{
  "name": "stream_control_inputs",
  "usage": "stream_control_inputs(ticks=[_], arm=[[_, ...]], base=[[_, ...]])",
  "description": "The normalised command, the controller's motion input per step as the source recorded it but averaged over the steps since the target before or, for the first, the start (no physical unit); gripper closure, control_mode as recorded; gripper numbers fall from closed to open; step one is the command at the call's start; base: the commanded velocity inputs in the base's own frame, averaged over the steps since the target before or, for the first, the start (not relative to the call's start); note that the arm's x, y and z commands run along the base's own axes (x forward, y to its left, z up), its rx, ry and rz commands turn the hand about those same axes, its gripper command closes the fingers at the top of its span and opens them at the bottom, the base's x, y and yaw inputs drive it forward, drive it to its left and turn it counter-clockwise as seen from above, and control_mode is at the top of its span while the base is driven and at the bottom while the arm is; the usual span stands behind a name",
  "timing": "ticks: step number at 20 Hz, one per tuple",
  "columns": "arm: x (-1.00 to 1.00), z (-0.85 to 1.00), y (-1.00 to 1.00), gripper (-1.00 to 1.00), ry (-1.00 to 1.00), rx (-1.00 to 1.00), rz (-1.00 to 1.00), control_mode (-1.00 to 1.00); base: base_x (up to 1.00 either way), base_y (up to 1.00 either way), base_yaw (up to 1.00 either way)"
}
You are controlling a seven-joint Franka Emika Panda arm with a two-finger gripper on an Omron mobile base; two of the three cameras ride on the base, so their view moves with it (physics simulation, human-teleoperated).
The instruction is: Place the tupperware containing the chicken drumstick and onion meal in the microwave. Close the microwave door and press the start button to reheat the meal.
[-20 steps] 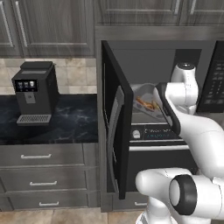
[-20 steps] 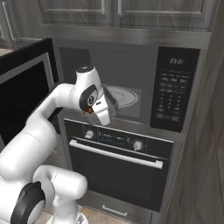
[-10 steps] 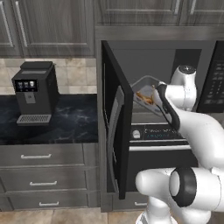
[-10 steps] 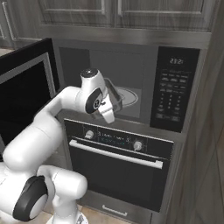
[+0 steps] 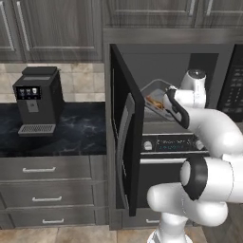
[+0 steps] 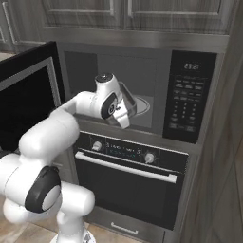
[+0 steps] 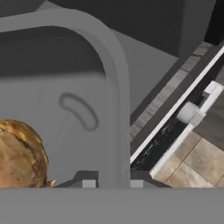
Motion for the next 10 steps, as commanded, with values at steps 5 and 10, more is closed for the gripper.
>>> stream_control_inputs(ticks=[5,10], arm=[[0.56,-0.03,0.00,1.00,0.00,0.00,0.00,-1.00],[0.61,-0.06,0.00,1.00,0.00,0.00,0.00,-1.00]], base=[[0.00,0.00,0.00],[0.00,0.00,0.00]])
